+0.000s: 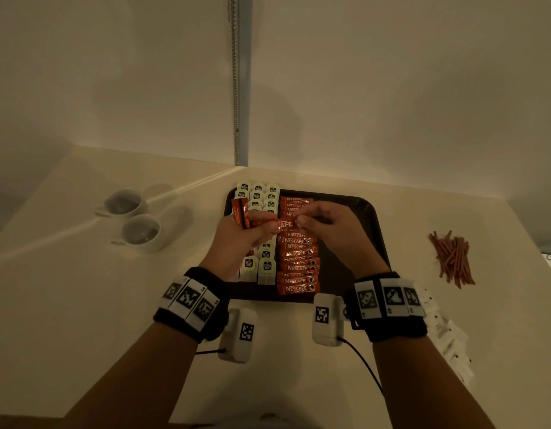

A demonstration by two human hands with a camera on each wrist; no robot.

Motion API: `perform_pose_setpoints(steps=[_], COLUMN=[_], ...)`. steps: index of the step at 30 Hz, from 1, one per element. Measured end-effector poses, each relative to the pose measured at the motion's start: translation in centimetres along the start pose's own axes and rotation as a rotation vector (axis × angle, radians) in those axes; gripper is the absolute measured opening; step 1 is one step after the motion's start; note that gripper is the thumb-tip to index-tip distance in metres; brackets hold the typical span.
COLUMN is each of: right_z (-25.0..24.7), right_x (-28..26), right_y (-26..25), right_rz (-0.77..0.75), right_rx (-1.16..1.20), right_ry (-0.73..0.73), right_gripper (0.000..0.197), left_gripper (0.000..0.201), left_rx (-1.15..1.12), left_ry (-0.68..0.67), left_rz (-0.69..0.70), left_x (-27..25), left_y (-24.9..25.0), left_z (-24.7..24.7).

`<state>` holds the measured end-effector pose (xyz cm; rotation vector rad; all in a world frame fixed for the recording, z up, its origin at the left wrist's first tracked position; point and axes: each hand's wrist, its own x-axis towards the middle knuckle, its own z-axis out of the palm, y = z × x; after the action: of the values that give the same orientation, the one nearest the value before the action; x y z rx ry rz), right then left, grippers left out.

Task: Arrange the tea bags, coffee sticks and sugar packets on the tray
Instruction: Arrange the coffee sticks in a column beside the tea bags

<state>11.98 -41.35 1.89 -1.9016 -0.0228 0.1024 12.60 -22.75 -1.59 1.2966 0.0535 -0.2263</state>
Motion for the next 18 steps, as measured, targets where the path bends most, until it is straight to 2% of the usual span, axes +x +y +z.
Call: perform_pose_setpoints(steps=[3, 6, 10, 13, 18], right_z=[-0.6, -1.4, -2.3, -2.0, -0.7], right_x=[0.2, 0.1, -1.4, -2.9, -4.1], right_y=[0.9, 2.6, 7.5, 11.0, 14.1], right_rz=[-0.03, -0.003, 0.168, 0.288, 0.392], right_rx=[-0.222, -0.36, -0.452, -0.538, -0.519], right_ry=[-0.091, -0.089, -0.104, -0.134, -0.118], right_gripper=[0.011, 0.012, 0.013, 0.014, 0.014], left_gripper=[0.013, 0.021, 0.028, 0.027, 0.025], left_rx=[0.059, 0.155, 0.201, 0.106, 0.038], left_ry=[-0.007, 0.06, 0.198, 0.259, 0.245], left_rz=[-0.034, -0.109, -0.186, -0.298, -0.352], left_x=[0.0, -0.4, -0.6, -0.7, -0.9], left_y=[-0.2, -0.3, -0.6, -0.2, 0.2], left_z=[-0.3, -0.6, -2.2, -2.9, -3.1])
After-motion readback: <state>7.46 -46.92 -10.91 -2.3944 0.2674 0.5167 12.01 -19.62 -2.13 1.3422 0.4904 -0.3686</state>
